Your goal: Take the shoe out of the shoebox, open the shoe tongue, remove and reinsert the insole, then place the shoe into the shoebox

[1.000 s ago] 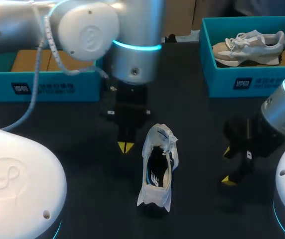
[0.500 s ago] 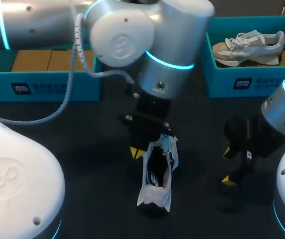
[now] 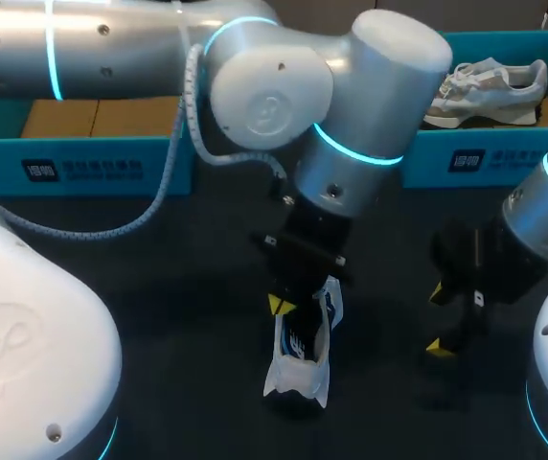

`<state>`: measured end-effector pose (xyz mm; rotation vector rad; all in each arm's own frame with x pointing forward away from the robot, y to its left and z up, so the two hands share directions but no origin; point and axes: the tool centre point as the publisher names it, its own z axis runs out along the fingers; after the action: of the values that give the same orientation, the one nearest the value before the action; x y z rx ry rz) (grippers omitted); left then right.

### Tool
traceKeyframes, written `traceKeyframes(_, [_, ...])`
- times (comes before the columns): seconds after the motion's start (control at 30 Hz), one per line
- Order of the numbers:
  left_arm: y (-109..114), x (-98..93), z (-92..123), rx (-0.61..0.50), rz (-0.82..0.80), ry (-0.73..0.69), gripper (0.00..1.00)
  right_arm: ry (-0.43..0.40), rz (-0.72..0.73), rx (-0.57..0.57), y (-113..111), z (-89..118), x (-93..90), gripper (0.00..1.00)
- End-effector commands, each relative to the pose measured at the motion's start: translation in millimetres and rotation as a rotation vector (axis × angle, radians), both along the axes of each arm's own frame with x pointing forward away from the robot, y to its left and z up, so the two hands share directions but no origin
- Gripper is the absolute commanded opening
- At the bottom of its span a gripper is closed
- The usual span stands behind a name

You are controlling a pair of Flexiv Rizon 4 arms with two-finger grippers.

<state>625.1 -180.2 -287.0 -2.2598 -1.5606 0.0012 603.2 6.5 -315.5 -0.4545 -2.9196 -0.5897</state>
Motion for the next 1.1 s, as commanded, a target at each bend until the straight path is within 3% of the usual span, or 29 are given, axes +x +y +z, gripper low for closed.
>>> traceKeyframes(0.03, [-2.6,8.0,-11.8,0.001,0.002,0.026,0.00,-0.003,-0.001,-0.001,-0.3,0.3,-1.8,1.00])
traceKeyframes(0.37, [-2.6,8.0,-11.8,0.001,0.002,0.026,0.00,-0.003,-0.001,-0.001,-0.3,0.3,-1.8,1.00])
traceKeyframes(0.53, [-14.2,5.6,-24.0,-0.048,0.001,-0.014,0.00,-0.003,-0.001,-0.001,-0.3,0.3,-1.8,1.00])
traceKeyframes(0.9, [-10.3,6.8,-47.5,-0.068,-0.014,0.010,0.00,0.002,-0.005,-0.016,-60.8,27.6,-10.1,1.00])
traceKeyframes(1.1, [-13.1,5.3,-59.5,-0.068,-0.021,0.019,0.00,0.015,-0.022,-0.021,-67.8,28.7,-11.5,1.00])
